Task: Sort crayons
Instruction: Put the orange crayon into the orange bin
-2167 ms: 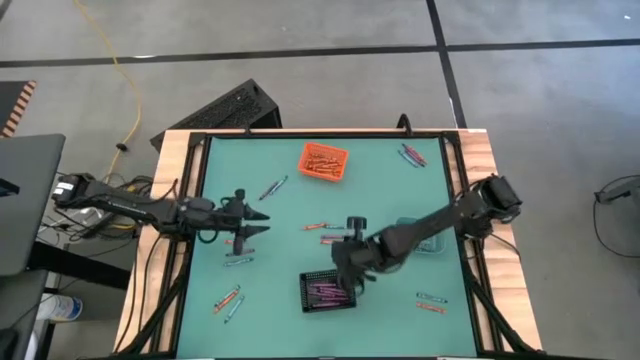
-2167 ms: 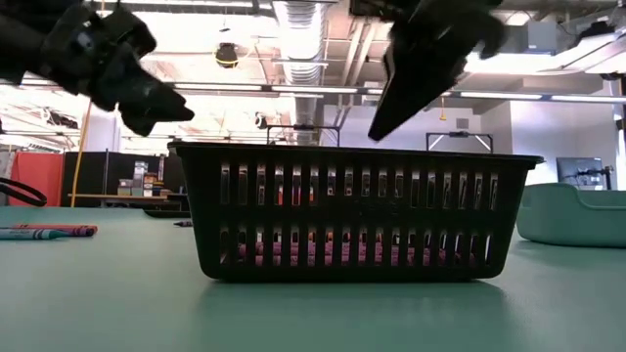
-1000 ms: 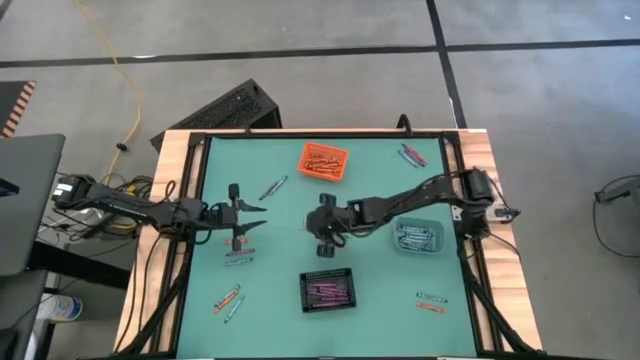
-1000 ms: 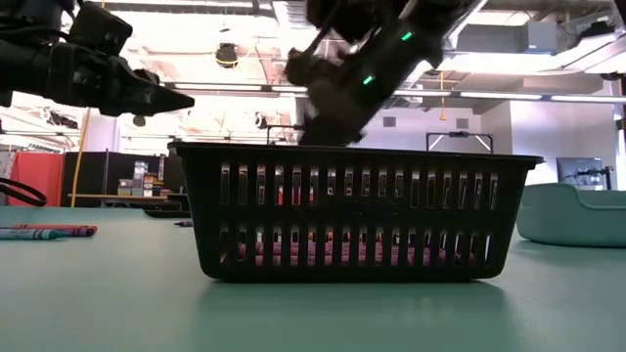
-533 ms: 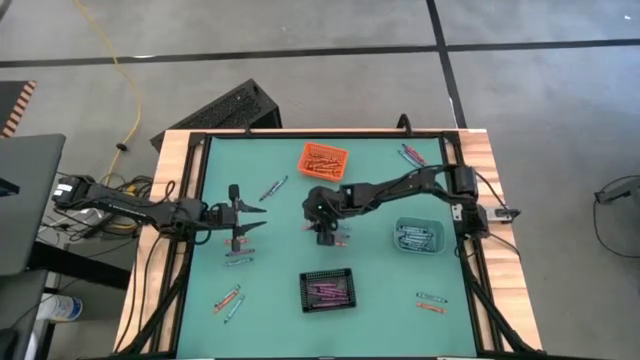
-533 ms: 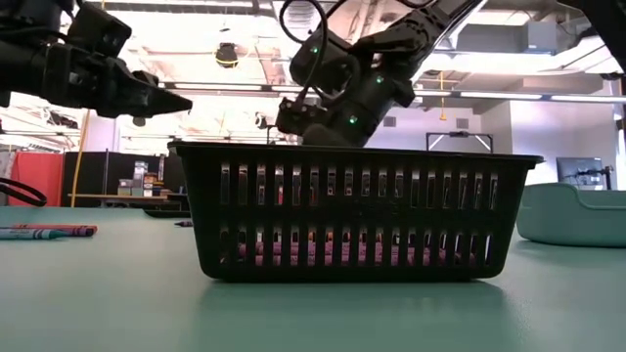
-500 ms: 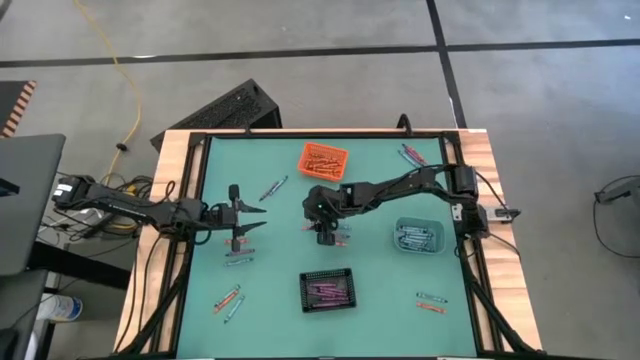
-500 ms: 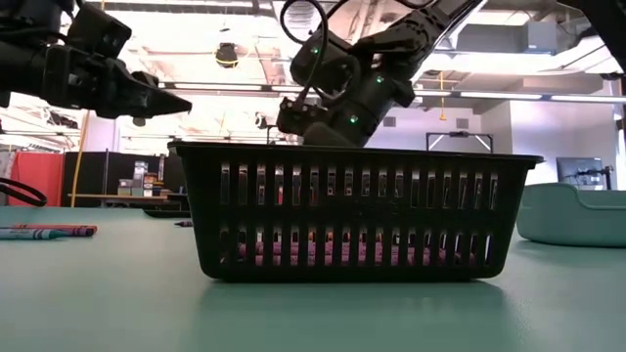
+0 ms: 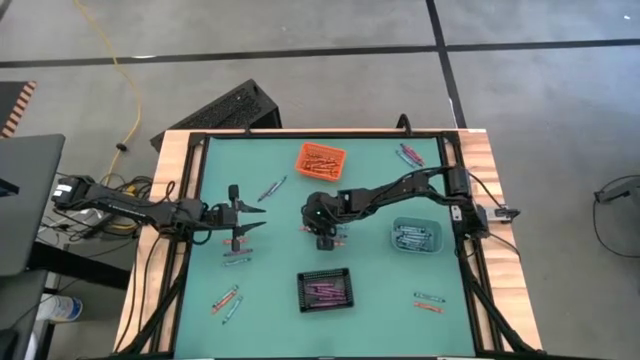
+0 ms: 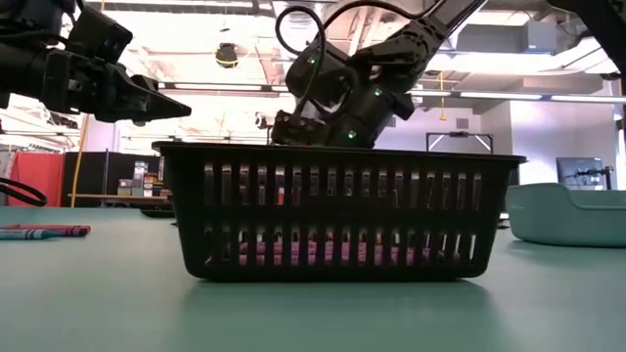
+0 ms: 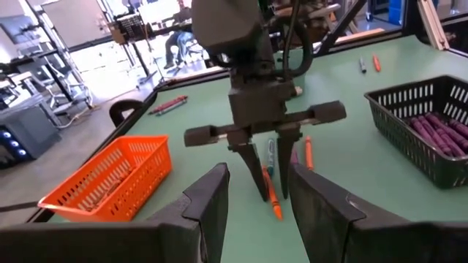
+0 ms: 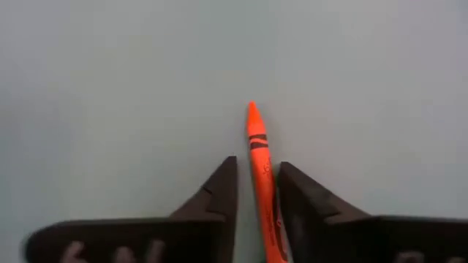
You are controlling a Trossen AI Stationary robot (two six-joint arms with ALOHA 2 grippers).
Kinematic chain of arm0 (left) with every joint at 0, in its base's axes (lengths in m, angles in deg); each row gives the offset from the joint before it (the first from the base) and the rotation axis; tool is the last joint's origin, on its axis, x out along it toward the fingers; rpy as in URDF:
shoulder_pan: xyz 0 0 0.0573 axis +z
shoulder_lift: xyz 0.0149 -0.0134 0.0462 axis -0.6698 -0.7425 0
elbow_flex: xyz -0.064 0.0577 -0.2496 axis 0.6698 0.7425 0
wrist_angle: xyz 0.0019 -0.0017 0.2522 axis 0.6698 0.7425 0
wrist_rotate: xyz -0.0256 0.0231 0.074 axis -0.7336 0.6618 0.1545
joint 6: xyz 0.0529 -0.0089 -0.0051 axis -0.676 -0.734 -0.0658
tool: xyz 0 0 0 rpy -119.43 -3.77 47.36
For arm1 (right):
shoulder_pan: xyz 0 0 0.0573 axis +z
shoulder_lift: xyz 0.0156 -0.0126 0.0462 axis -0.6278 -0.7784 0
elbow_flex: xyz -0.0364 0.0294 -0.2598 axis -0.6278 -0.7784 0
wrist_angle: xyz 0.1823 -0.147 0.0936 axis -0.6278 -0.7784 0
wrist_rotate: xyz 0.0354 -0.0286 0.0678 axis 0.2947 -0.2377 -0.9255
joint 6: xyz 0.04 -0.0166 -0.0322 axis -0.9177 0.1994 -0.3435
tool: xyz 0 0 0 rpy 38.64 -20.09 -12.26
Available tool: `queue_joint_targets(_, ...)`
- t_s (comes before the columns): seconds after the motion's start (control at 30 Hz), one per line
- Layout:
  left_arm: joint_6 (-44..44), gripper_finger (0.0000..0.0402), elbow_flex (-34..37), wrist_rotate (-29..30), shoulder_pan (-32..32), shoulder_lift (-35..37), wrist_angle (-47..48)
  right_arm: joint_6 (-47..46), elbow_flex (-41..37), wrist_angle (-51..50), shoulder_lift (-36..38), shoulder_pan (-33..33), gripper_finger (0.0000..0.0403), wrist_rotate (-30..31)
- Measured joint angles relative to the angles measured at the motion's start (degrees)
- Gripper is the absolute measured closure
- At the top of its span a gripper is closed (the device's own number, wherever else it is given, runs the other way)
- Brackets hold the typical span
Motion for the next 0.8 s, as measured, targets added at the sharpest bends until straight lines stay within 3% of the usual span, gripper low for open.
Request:
queue_joint_targets(0.13, 0.0, 0.0269, 0.0, 0.0, 0.0, 0.0, 0.1, 0.0, 0.0, -0.4, -0.3, -0.1, 0.0382, 0.0)
queue_joint_targets(0.2, 0.0, 0.0269, 0.0, 0.0, 0.0, 0.0, 0.1, 0.0, 0.0, -0.5, -0.3, -0.1, 0.0394, 0.0)
queue_joint_targets(0.5, 0.0, 0.0269, 0.0, 0.0, 0.0, 0.0, 0.6, 1.4, -0.8, -1.7, 5.4, -0.8, 0.0400, 0.9)
queue_joint_targets(0.8, 0.1, 0.0269, 0.0, 0.0, 0.0, 0.0, 1.0, 5.2, -0.4, 2.6, 13.4, -7.0, 0.0400, 2.7)
